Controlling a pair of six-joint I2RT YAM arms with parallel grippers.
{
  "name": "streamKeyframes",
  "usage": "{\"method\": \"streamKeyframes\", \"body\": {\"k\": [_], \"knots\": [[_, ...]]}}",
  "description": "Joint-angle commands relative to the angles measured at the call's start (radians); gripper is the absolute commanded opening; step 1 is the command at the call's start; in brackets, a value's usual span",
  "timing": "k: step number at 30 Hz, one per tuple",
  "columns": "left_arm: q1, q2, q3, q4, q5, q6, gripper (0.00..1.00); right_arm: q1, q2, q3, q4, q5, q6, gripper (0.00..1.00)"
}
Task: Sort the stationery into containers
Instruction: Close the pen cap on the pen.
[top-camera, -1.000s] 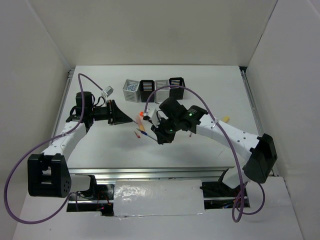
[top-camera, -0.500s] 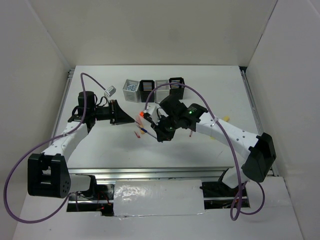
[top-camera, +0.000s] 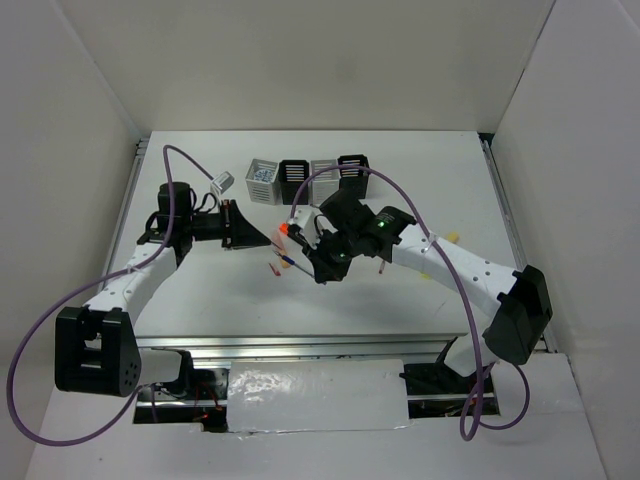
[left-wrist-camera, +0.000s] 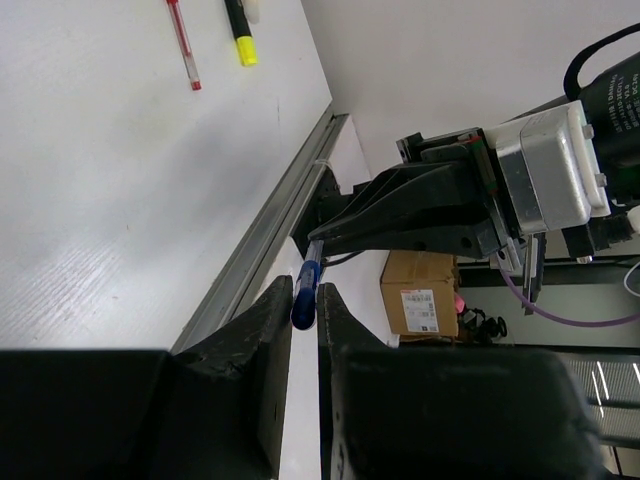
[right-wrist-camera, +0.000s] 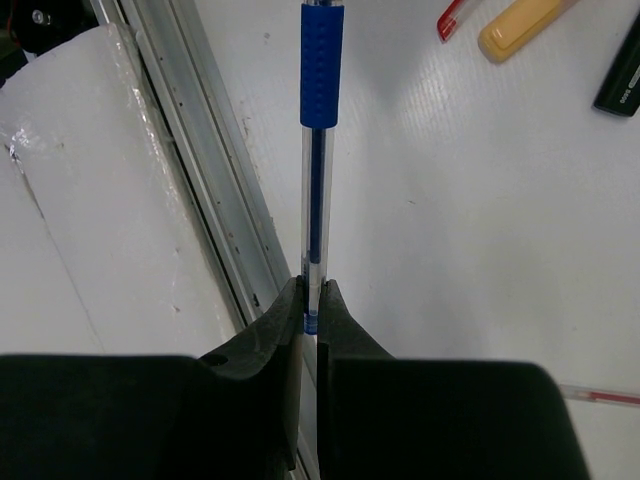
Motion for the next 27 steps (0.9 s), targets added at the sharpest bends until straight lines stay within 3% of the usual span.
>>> {"method": "streamKeyframes", "body": {"k": [1, 12, 27], "knots": [[-0.010, -0.024, -0.014, 0.019, 0.013, 0.011, 0.00, -0.011, 0.002, 0.045, 0.021, -0.011, 0.011, 0.00], [-0.003, -0.020, -0.002, 0.010, 0.005, 0.031, 0.00, -0.014, -0.009, 0.030, 0.019, -0.017, 0.016, 0.00], [0.041, -0.018, -0.026, 0.102, 0.019, -0.059, 0.00, -0.014, -0.027, 0.007, 0.022, -0.016, 0.014, 0.00]]}}
